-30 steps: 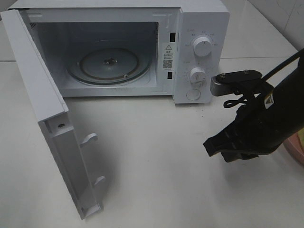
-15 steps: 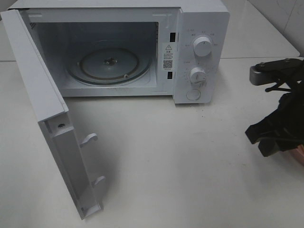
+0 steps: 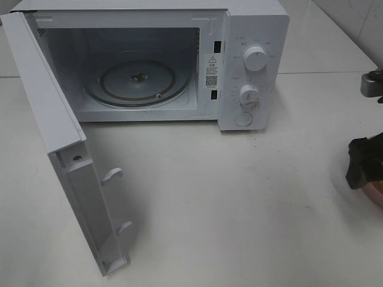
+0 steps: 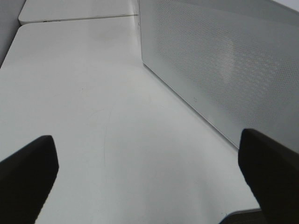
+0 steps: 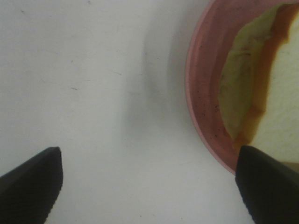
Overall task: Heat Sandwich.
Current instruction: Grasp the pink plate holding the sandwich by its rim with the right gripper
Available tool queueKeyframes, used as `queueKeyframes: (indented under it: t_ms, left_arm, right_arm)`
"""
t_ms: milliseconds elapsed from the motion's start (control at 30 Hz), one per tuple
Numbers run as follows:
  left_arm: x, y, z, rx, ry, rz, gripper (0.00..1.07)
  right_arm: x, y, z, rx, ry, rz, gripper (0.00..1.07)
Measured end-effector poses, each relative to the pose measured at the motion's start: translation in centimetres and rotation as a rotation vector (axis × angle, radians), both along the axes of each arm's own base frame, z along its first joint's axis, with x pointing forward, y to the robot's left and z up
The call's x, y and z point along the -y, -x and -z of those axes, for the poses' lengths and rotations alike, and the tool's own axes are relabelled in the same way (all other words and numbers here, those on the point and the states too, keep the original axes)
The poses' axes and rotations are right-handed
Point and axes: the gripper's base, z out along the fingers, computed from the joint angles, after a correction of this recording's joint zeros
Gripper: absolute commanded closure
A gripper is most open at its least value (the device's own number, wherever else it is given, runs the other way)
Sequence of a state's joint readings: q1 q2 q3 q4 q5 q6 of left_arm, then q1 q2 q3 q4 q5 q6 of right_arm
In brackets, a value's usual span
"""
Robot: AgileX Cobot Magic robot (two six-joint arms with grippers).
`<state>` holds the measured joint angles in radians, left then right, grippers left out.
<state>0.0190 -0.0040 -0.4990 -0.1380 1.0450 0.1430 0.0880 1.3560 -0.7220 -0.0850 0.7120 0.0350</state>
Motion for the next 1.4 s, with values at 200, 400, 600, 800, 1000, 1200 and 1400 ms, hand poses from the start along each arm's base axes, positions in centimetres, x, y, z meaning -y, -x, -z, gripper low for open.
queueKeyframes:
  t_ms: [200,400,600,800,1000,1200,1400]
  left_arm:
    - [0.0,0.0,0.0,0.000,0.000,0.000,0.03]
    - [0.0,0.0,0.0,0.000,0.000,0.000,0.03]
    - [0.0,0.0,0.0,0.000,0.000,0.000,0.03]
    - [0.0,0.0,0.0,0.000,0.000,0.000,0.03]
    - [0.0,0.0,0.0,0.000,0.000,0.000,0.03]
    - [0.0,0.0,0.0,0.000,0.000,0.000,0.03]
    - [0.0,0.0,0.0,0.000,0.000,0.000,0.03]
  right_arm:
    - [1.2,-0.3,0.1,-0.006,0.001,0.054,0.11]
    - [1.2,-2.2,0.7,-0.032,0.004,0.059,0.12]
    - [1.2,-4.1,1.4,-0.051,0.004,0.060,0.12]
    - [1.1,-5.7,3.3,-0.105,0.008,0.058,0.13]
    - [1.3,-6.5,5.0,-0.125,0.009,0.057,0.14]
    - [2.2,-7.0,6.4,-0.134,0.014,0.080,0.14]
    - [2.5,-7.3,7.7,-0.151,0.010,0.088,0.15]
